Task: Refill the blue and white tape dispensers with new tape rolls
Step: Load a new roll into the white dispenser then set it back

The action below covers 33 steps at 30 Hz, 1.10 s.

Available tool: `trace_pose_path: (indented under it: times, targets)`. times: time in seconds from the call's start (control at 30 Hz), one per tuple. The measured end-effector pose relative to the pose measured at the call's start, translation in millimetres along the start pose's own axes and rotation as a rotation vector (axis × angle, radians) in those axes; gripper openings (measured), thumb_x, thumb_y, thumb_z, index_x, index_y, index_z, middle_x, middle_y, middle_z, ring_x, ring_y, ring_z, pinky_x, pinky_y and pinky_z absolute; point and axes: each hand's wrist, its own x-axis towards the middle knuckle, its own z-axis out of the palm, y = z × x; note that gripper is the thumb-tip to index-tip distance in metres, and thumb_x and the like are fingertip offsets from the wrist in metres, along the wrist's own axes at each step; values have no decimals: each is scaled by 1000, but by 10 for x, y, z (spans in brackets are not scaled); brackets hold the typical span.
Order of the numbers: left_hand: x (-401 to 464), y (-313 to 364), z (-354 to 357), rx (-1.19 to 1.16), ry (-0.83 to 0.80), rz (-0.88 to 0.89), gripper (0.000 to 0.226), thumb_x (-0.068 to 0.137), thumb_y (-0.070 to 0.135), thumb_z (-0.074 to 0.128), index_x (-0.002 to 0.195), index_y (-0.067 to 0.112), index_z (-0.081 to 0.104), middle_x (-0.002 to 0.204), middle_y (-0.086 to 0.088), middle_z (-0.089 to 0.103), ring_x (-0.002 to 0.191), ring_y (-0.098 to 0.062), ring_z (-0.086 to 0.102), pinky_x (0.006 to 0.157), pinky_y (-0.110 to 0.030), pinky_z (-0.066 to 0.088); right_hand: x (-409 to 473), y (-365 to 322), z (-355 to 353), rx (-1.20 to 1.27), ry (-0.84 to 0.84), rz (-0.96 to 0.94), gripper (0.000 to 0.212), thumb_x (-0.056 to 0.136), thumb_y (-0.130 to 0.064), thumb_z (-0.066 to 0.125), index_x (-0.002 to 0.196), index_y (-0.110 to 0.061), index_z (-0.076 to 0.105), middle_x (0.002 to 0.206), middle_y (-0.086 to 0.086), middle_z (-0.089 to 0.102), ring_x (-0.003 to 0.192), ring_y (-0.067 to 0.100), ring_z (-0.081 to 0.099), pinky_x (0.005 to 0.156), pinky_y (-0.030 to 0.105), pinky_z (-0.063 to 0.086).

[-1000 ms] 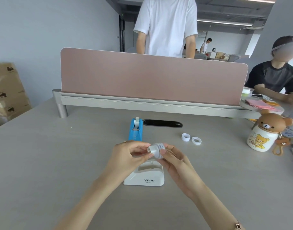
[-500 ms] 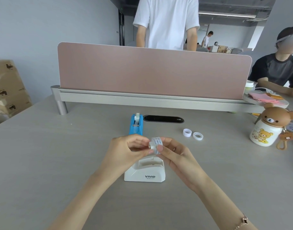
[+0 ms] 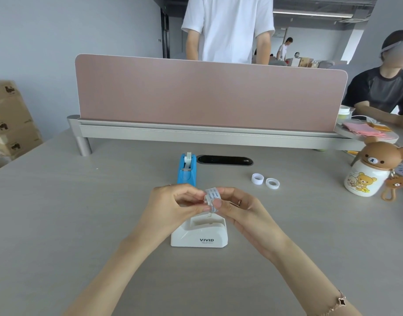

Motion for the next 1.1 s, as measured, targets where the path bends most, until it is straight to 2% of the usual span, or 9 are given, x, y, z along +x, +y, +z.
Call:
trace_pose_path:
  times: [0.2, 0.33, 0.4, 0.53, 0.7, 0.83, 0.93, 1.03, 1.1]
  targets:
    - [46, -77, -71, 67, -52, -49, 25, 67, 11, 85, 89, 17, 75, 86, 5, 78, 80, -3, 73, 75, -11, 54, -6, -32, 5, -115, 88, -35, 23, 81, -17, 71, 104, -21, 69, 104, -7, 74, 98, 6, 68, 79, 15, 51]
    - [68, -105, -68, -59, -71, -224, 12, 88, 18, 66, 99, 16, 70, 92, -2, 78, 85, -11, 74, 75, -22, 59, 6, 22, 31, -265, 182, -109, 30, 77, -14, 76, 102, -27, 66, 103, -8, 71, 100, 4, 66, 87, 20, 53]
    - [68, -64, -49, -172, -83, -333, 22, 94, 24, 57, 101, 7, 69, 94, -10, 77, 84, -15, 75, 73, -21, 60, 8, 52, 55, -407, 215, -200, 33, 75, -13, 77, 101, -30, 65, 104, -11, 66, 101, 3, 63, 90, 16, 49]
    - [52, -9, -15, -167, -99, -383, 25, 88, 32, 64, 93, 9, 73, 86, -7, 78, 80, -14, 75, 67, -16, 58, 8, 114, 85, -615, 210, -382, 39, 73, -10, 79, 106, -24, 64, 104, -13, 59, 102, 5, 59, 90, 13, 47]
    - [46, -57, 17, -93, -126, -356, 18, 78, 30, 76, 87, 15, 75, 82, -4, 79, 78, -12, 75, 75, -19, 59, 19, 140, 106, -666, 207, -493, 42, 71, -11, 80, 109, -16, 63, 110, -12, 55, 104, 2, 57, 90, 14, 47]
    - [40, -28, 24, -109, -111, -304, 8, 79, 18, 76, 86, 15, 75, 78, -1, 78, 71, -8, 74, 60, -11, 54, -1, 99, 100, -605, 202, -381, 48, 70, -21, 82, 112, -18, 60, 108, -13, 58, 104, 3, 58, 91, 11, 46]
    - [31, -11, 8, -126, -103, -273, 11, 82, 13, 73, 92, 10, 73, 77, 0, 75, 61, 3, 69, 48, -3, 42, -7, 46, 58, -449, 202, -205, 37, 75, -24, 77, 109, -21, 62, 104, -9, 68, 99, 3, 64, 91, 18, 50]
    - [31, -27, -7, -81, -138, -204, 22, 78, 25, 76, 97, 15, 74, 89, 2, 77, 72, 5, 69, 52, -1, 40, 3, -1, -2, -352, 186, -120, 21, 83, -23, 70, 103, -19, 67, 97, -4, 74, 91, 5, 69, 86, 26, 55]
    - [38, -51, -13, -67, -135, -168, 23, 75, 28, 78, 96, 20, 75, 91, 7, 78, 81, 4, 70, 58, -4, 43, -4, -31, -18, -292, 152, -97, 14, 84, -20, 69, 97, -17, 71, 94, -4, 76, 89, 6, 70, 81, 20, 54]
